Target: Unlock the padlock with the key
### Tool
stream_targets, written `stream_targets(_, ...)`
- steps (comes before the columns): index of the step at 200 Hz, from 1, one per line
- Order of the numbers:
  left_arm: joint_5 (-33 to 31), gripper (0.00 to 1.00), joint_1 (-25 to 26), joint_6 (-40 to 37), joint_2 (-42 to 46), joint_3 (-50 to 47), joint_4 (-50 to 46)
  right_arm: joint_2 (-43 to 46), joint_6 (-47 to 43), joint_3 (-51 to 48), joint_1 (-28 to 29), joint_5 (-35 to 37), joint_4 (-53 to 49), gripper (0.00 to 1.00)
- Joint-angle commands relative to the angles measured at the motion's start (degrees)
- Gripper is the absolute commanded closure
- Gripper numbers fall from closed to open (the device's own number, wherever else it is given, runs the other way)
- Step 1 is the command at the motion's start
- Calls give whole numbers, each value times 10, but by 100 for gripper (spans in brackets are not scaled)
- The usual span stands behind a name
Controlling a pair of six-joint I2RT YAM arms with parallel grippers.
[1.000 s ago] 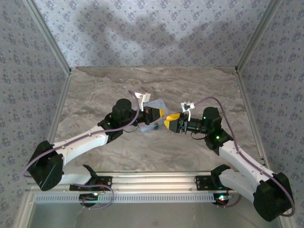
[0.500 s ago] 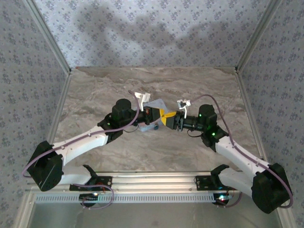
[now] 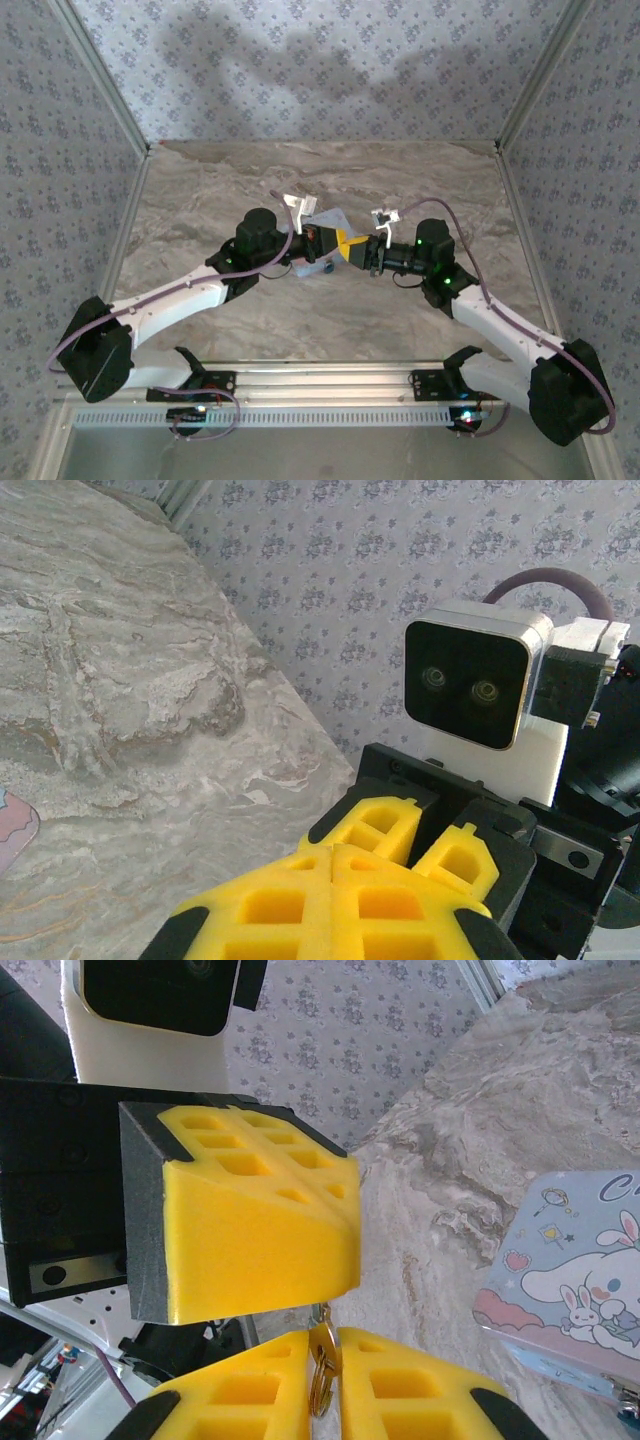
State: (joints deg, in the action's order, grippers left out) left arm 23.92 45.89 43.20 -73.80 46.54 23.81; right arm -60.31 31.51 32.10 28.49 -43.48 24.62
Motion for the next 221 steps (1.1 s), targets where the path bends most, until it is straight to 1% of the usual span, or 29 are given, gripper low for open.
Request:
stream_targets(1, -4, 100, 4, 7, 14, 0, 19, 14, -7, 10, -8, 3, -15, 85)
stream_targets(21, -6, 100, 4, 5, 16, 0, 15, 25, -9, 8, -17, 4, -24, 86)
stream_targets(48, -7, 100, 3, 5, 16, -1, 14, 32, -8, 6, -25, 3, -28, 89)
stream_targets(113, -6, 100, 3, 2, 15, -2, 10, 39, -7, 5, -35, 7, -34, 92)
stream_targets(185, -16, 100, 3, -5, 17, -3, -3, 58, -17, -4, -56, 14, -66, 97)
stream_targets(197, -18, 96, 3, -7, 18, -3, -6, 60, -22, -3, -59, 16, -78, 98)
stream_targets(221, -29, 82, -3, -19, 27, 4, -32, 70, -50, 4, -64, 34, -129, 100)
